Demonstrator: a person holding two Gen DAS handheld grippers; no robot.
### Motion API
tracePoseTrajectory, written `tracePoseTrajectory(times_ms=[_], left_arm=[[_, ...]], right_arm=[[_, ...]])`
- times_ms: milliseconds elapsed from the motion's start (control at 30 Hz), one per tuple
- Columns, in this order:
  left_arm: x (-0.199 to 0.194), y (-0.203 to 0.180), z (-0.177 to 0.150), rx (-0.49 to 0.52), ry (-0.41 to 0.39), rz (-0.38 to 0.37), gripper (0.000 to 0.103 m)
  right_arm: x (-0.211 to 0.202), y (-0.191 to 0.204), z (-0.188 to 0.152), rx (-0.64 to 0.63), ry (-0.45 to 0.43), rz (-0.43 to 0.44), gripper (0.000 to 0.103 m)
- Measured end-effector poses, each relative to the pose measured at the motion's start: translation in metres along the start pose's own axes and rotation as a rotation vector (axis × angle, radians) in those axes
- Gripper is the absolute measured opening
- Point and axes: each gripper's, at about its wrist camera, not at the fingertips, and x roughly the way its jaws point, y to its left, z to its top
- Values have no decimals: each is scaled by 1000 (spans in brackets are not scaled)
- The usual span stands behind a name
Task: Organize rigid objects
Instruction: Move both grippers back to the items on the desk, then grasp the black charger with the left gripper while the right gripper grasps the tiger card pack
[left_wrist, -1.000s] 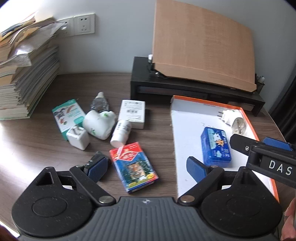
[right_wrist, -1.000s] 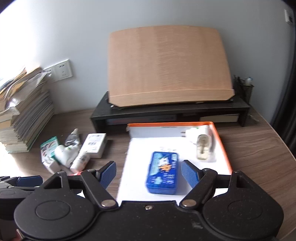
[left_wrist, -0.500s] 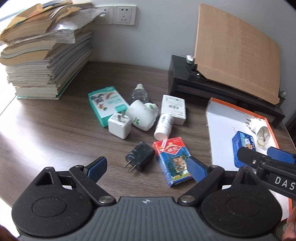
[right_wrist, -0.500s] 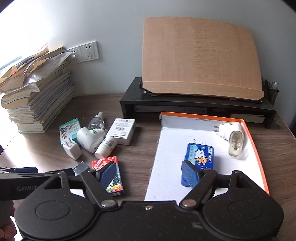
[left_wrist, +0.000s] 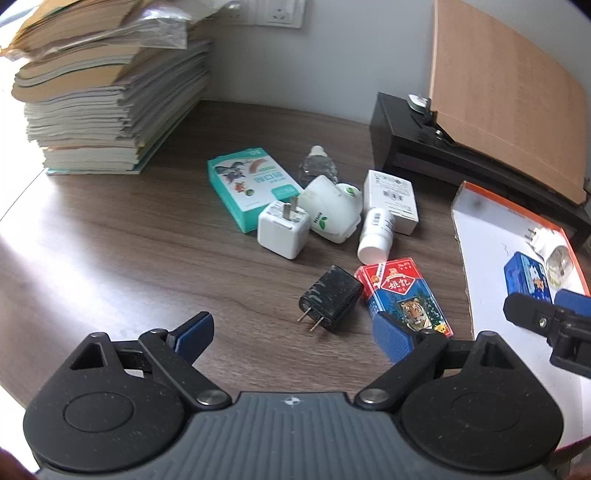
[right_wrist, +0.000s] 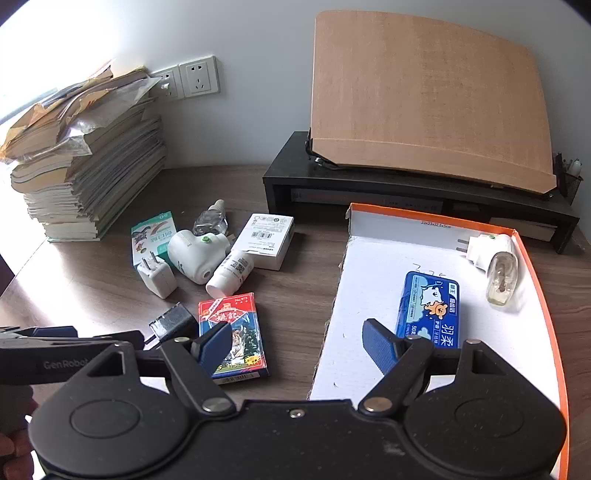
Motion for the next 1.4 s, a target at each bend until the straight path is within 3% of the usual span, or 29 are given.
tracePoseTrajectory(times_ms=[300,400,467,633,933,1233,1267,1333,1400], left_arm=[[38,-6,2,172,-8,-56,81],[51,-11,4,238,-3,-80,71],[58,-14,4,276,12,-96,56],[61,-16,3,304,-6,-127,36],[43,4,3,180,-28,-126,36],[19,26,3,98,-61,-61,36],[18,28,2,96,-61,-60,36],[17,28,0,99,-60,-58,36],[16,27,-2,104,-60,-51,36]], right_arm=[[11,1,-3,-8,30,12,91],[13,1,-5,-11,36,17,91],[15,2,-6,-15,43,19,91],[20,7,-9,-31,57,39,91],[48,28,-6,-111,91,86,91],[98,57,0,-161,177,121,90],[103,58,0,-157,188,120,89],[107,61,0,-168,182,99,71],[107,64,0,-184,177,88,71]])
